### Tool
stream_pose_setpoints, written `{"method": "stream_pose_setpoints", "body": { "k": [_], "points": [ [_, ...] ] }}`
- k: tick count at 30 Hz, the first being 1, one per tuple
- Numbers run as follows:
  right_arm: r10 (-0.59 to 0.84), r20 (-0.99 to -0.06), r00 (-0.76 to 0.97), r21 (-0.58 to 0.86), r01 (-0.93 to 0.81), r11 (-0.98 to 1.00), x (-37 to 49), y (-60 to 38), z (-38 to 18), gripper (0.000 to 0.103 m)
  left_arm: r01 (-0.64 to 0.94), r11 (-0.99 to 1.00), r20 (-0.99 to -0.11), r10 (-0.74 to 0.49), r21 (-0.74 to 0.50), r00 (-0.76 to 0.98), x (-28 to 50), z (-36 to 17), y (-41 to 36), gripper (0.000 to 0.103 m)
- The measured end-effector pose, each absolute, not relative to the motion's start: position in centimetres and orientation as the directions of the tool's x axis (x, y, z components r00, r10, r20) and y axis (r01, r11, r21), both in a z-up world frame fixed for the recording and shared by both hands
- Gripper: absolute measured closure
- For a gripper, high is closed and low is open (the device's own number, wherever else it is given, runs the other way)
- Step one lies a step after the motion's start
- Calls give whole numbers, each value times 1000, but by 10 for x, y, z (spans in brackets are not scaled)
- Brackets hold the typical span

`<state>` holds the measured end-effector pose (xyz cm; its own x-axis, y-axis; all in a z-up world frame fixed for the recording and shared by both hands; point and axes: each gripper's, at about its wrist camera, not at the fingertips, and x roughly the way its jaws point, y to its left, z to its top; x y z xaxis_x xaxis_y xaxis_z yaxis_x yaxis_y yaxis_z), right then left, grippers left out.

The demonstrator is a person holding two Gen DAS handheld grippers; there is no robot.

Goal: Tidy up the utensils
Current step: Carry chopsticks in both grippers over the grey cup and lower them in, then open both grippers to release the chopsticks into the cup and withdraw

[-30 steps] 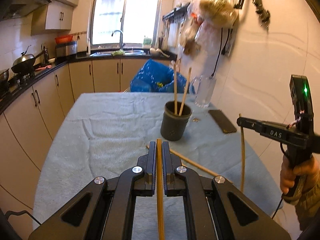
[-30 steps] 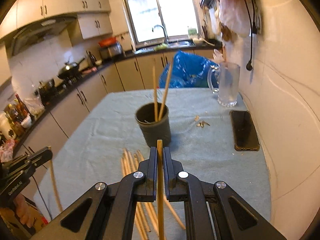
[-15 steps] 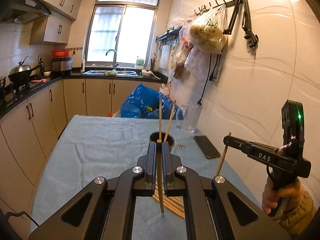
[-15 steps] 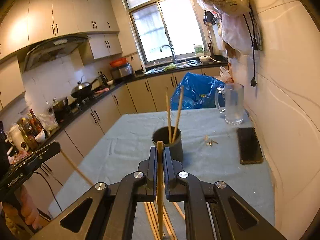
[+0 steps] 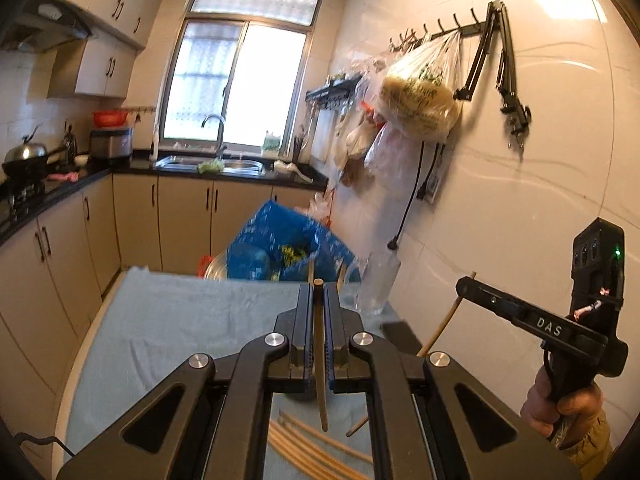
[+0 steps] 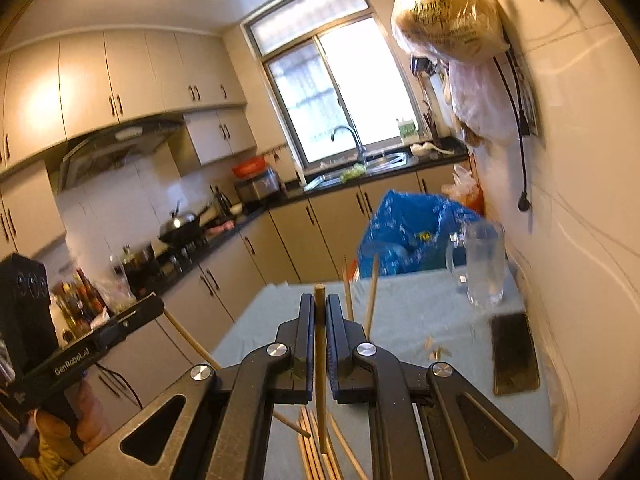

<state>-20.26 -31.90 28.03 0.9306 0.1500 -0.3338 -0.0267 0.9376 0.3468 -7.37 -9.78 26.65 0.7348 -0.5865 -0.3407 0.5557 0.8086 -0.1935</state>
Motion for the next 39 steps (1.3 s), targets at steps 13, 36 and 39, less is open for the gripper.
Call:
{"method": "stream_pose_setpoints", "body": {
  "k": [13,36,39],
  "points": [
    [73,-325,943,365,54,930,-112,-346,291,97,530,841,-367,-528,-104,766,14,282,-166,98],
    [96,-515,852,417,151,896,-57,-369,200,86,491,854,-500,-506,-174,703,50,216,-173,67],
    [92,-512,854,413,151,898,-60,-366,203,73,484,854,-489,-511,-192,707,42,220,-162,66]
  ]
}}
